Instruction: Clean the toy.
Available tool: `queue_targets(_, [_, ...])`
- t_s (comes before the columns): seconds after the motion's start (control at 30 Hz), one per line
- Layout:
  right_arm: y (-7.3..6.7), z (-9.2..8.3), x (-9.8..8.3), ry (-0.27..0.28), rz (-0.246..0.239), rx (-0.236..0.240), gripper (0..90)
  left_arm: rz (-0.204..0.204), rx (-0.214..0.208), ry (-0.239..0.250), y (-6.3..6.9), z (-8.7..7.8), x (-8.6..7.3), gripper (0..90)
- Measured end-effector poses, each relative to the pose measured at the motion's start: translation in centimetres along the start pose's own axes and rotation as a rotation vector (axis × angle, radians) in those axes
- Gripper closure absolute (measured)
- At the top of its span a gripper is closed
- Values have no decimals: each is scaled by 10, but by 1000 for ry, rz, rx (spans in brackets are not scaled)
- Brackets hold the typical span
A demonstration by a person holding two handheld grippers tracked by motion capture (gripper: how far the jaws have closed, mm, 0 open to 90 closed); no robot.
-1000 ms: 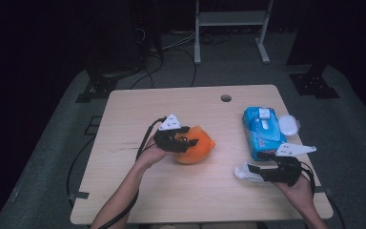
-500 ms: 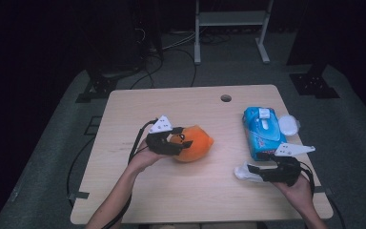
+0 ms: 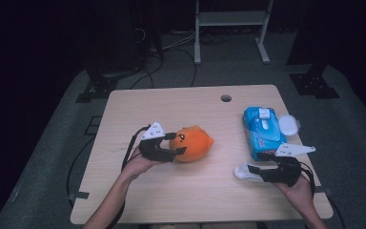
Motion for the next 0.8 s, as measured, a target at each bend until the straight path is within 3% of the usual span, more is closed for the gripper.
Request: queue_targets(0.8, [0, -1, -1, -2, 3, -2, 326, -39, -11, -15, 19, -18, -29, 203])
Point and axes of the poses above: each handheld gripper's, and its own axes: z roughly forward along the jaws, x roughly out of its top, y roughly to its right, the point moved 1 cm from there along z, roughly forward along the jaws, and after that the axes turned 9 degrees about -x, right-handed, at the moved point
